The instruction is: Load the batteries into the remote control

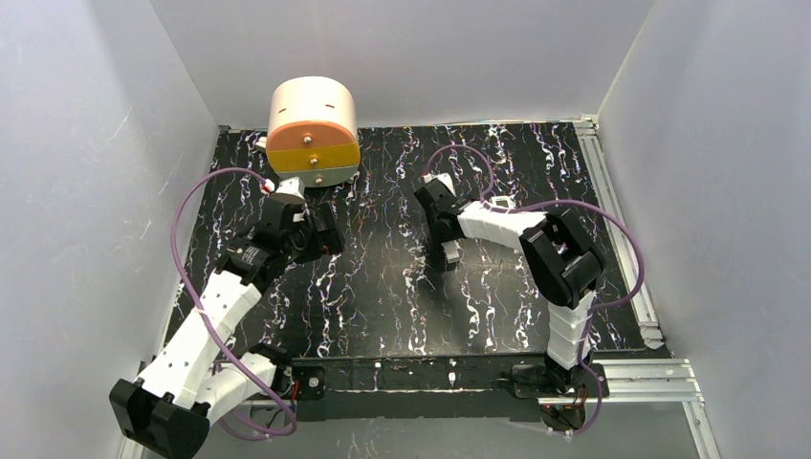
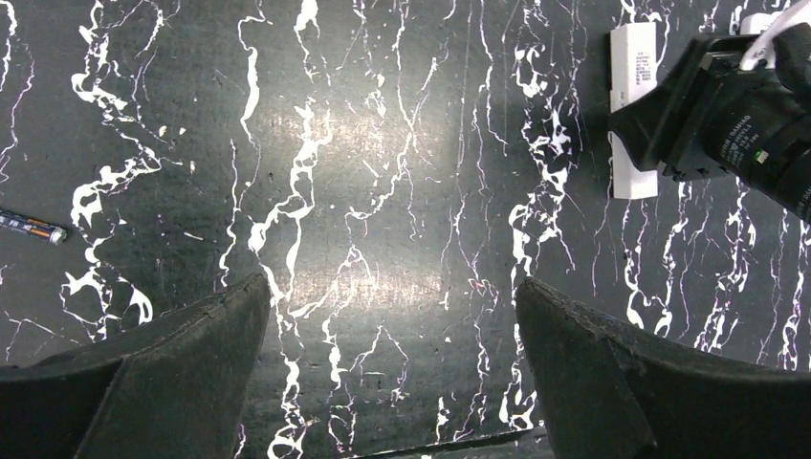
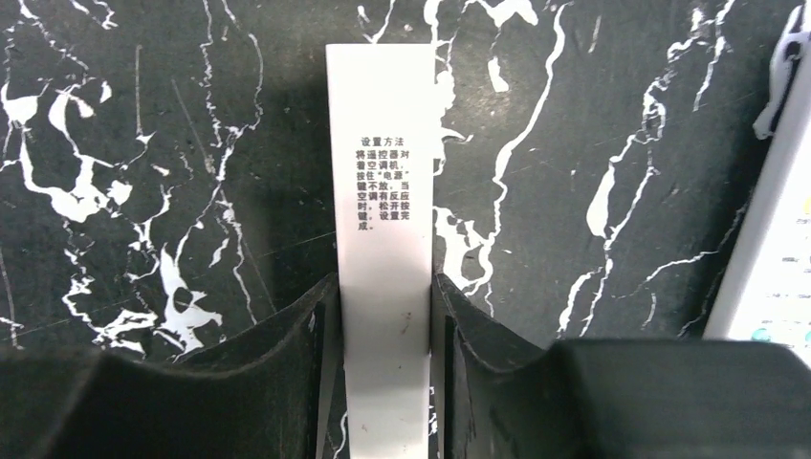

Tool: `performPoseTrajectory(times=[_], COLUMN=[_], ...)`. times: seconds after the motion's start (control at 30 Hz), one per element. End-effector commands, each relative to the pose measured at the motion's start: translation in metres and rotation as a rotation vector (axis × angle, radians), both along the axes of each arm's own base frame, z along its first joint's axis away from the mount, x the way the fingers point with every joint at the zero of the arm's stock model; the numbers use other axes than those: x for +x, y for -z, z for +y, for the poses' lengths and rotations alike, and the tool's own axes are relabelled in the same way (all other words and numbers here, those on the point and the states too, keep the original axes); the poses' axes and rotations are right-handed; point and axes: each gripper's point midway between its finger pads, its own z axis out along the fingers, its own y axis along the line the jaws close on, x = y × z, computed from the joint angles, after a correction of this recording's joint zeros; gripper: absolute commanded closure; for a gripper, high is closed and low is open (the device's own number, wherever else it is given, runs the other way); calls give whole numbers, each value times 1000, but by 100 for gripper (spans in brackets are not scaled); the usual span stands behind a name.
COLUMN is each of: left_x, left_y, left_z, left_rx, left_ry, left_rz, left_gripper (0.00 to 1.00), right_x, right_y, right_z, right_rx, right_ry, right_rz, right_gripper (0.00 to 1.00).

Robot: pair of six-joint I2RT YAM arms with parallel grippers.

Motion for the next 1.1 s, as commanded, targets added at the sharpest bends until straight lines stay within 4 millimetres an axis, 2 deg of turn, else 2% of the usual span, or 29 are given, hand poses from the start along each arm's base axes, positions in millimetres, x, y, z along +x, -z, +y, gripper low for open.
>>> performPoseTrajectory(times=[0.0,0.07,0.13,0.2,0.3,0.37,0.47,0.53,0.63,0.7,0.83,0.97,1.07], left_x=[-3,-4,-4,-4,-6,-10,-20,-27,-41,-50,-68,-82,-86], left_y=[-22,-27,-35,-45,-64,-75,-92,-102,-116,-124,-140,-149,-148], left_z=[-3,-2,-1,1,9,18,33,42,57,66,83,97,100], left_rx=[-24,-25,-26,-23,-12,0,16,24,34,41,54,69,79], left_ry=[37,39,41,39,29,4,-30,-53,-87,-103,-143,-177,-182], left_rz=[-51,-61,-78,-108,-174,-222,-304,-350,-415,-453,-525,-563,-560], left_gripper=[1,2,2,2,2,1,1,1,2,1,1,1,2], right_x=[-5,-5,-3,1,-1,-9,-24,-38,-60,-73,-98,-113,-117], right_y=[0,-10,-31,-62,-115,-143,-178,-194,-236,-260,-301,-326,-334], right_z=[12,14,15,13,0,-16,-52,-78,-117,-140,-177,-201,-209], right_rx=[65,90,127,164,200,210,206,199,232,252,274,264,239], right_ry=[7,7,7,16,19,39,93,133,198,235,301,341,355], right_rz=[37,23,-23,-95,-207,-273,-392,-466,-609,-688,-802,-860,-867], right_gripper=[52,40,28,20,16,15,14,13,8,2,1,1,1])
